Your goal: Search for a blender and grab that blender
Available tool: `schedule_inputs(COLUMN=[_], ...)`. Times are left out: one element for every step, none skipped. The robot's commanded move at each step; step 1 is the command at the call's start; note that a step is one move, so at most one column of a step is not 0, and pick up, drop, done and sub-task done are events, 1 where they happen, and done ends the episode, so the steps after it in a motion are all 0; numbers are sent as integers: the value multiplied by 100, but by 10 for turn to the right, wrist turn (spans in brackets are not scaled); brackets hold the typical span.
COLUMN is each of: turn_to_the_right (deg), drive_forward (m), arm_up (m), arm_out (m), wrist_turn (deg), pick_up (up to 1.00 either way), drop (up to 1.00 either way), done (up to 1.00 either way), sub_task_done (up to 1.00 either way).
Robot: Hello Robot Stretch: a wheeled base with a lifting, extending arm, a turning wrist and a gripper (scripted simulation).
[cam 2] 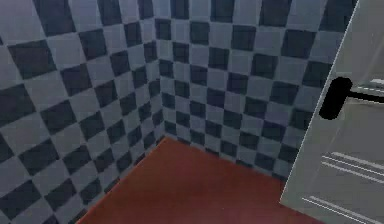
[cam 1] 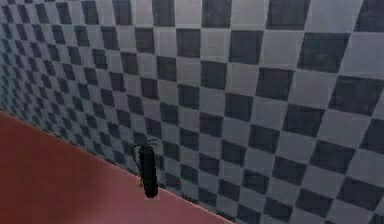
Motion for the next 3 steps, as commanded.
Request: schedule_inputs(turn_to_the_right=[-390,0,-450], drive_forward=[0,85,0], arm_up=[0,0,0], arm_out=[0,0,0], wrist_turn=[0,0,0], pick_up=[0,0,0], drop=[0,0,0], done=[0,0,0], sub_task_done=[0,0,0])
